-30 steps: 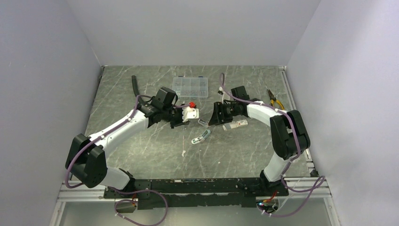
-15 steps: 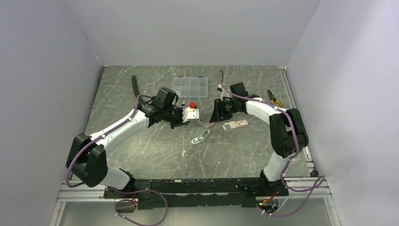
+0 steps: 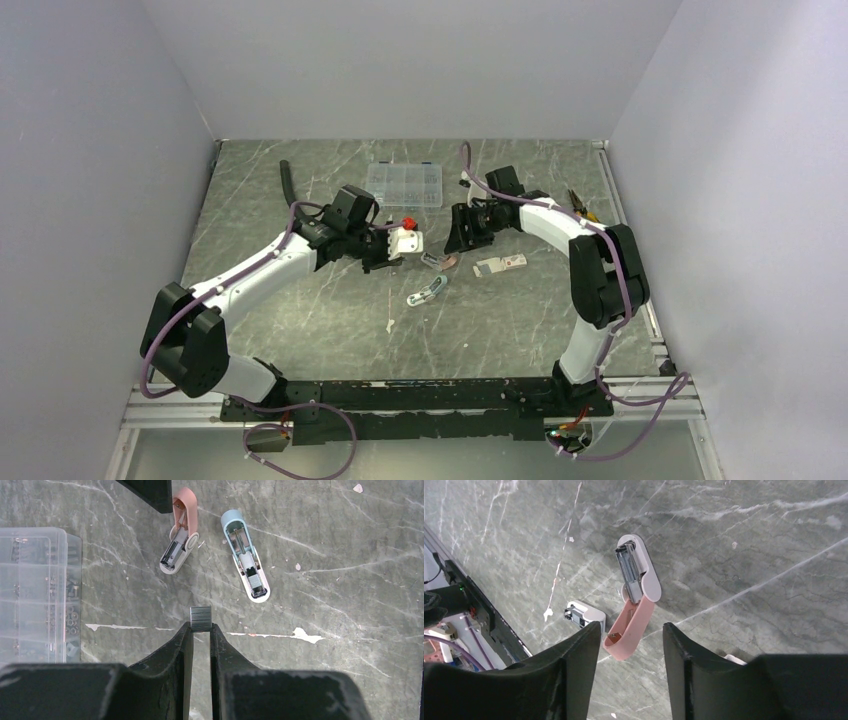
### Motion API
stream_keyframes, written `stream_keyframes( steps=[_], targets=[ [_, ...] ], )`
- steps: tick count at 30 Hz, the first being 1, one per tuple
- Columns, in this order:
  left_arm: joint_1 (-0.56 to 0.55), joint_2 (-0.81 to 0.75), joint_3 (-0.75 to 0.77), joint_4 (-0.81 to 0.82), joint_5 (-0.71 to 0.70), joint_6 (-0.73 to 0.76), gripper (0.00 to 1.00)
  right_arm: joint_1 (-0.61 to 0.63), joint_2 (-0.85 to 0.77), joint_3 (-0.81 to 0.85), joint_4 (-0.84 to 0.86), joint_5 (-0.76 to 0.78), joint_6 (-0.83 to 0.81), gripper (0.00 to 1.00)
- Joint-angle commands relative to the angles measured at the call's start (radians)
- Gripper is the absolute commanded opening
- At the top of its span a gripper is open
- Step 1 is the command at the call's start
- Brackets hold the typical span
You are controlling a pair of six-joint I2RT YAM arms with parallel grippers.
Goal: Load the staples into the stapler
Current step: Move the stapler to the center of the board.
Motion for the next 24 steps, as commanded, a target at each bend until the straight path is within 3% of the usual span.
stream_keyframes(
  steps=[1,10,18,24],
  targets=[
    [0.004,-0.002,0.011,0.006,0.032,0.008,0.17,0.002,-0.039,-0.01,0.003,-0.036,0.006,0.55],
    [0.004,0.011,0.014,0.006,0.036,0.001,0.17,0.008,-0.013,-0.046,0.033,-0.086,0.043,0.58],
    [0.005,0.024,0.019,0.002,0.037,0.003,0.17,0.008,0.01,-0.029,0.031,-0.098,0.064,0.48],
    [0.005,0.026,0.024,0.002,0.036,0.003,0.17,0.015,0.019,-0.025,0.019,-0.081,0.066,0.48]
  ],
)
